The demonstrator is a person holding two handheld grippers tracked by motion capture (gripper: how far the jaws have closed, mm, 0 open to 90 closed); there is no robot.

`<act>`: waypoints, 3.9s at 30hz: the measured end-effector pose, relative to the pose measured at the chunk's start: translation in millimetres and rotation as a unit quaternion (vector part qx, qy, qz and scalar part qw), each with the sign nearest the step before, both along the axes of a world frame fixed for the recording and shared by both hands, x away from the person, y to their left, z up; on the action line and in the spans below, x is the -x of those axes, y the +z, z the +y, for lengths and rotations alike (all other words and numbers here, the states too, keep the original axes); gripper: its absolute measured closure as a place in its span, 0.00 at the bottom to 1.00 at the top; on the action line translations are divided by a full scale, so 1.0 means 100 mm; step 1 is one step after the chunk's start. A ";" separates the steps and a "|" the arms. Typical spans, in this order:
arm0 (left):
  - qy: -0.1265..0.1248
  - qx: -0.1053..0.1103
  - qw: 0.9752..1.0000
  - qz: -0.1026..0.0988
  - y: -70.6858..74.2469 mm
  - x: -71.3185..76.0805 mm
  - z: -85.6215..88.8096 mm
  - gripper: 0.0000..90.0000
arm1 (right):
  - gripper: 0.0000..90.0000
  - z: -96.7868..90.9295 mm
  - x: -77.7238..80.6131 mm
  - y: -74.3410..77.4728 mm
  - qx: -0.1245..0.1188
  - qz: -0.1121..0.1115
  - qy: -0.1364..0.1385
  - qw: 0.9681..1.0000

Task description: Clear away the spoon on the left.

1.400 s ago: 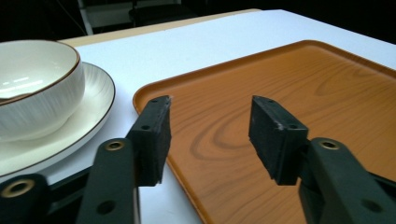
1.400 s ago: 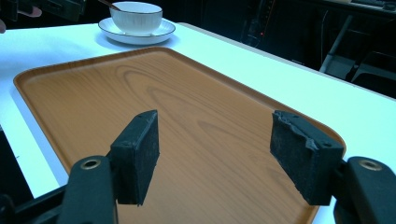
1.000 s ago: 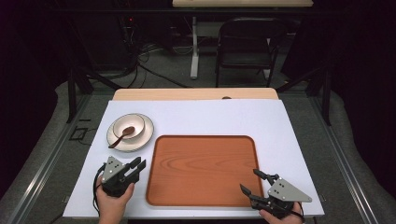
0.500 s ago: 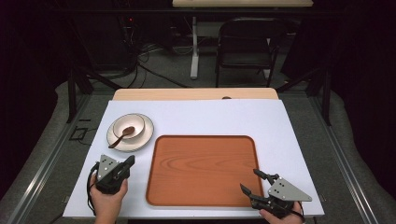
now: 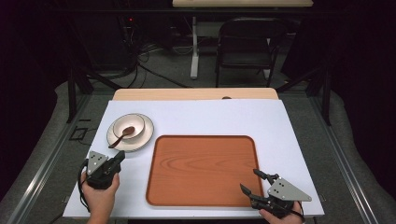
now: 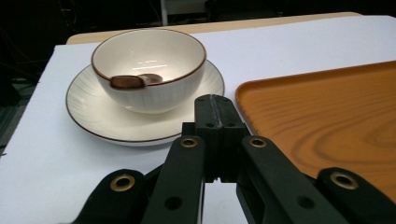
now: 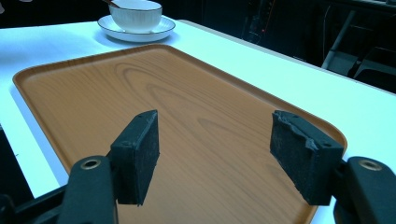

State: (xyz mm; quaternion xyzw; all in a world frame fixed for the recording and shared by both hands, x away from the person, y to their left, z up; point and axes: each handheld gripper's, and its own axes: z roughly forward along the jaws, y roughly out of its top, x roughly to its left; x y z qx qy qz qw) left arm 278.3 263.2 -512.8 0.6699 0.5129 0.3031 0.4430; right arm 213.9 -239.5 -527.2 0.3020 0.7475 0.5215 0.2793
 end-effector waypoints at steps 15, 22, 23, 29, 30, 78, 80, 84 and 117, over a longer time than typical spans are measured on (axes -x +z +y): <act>0.041 0.002 0.999 0.002 0.04 -0.12 0.19 1.00 | 0.36 0.00 0.01 0.00 0.002 -0.001 -0.001 1.000; 0.058 -0.005 0.998 0.003 0.03 -0.17 0.29 1.00 | 0.36 0.00 0.01 0.00 0.004 0.000 -0.002 1.000; 0.059 -0.005 0.998 0.003 0.03 -0.18 0.30 1.00 | 0.36 0.00 0.01 0.00 0.004 0.000 -0.002 1.000; 0.070 -0.008 0.998 0.005 0.04 -0.20 0.37 1.00 | 0.36 0.00 0.00 -0.01 0.003 0.001 -0.003 1.000; 0.070 -0.008 0.998 0.005 0.04 -0.20 0.37 1.00 | 0.36 0.01 0.00 -0.01 0.004 0.001 -0.003 1.000; 0.147 -0.010 0.989 0.023 0.24 -0.78 0.70 1.00 | 0.37 0.01 0.00 -0.01 0.006 0.004 -0.003 1.000; 0.147 -0.005 0.989 0.021 0.25 -0.77 0.70 0.98 | 0.37 0.00 0.00 -0.01 0.005 0.004 -0.003 1.000; 0.149 0.025 0.988 0.006 0.30 -0.71 0.69 0.86 | 0.37 0.00 0.00 -0.02 0.005 0.005 -0.003 1.000; 0.186 0.181 0.965 0.026 0.06 -0.87 0.91 0.48 | 0.37 0.00 0.00 -0.02 0.007 0.007 -0.001 1.000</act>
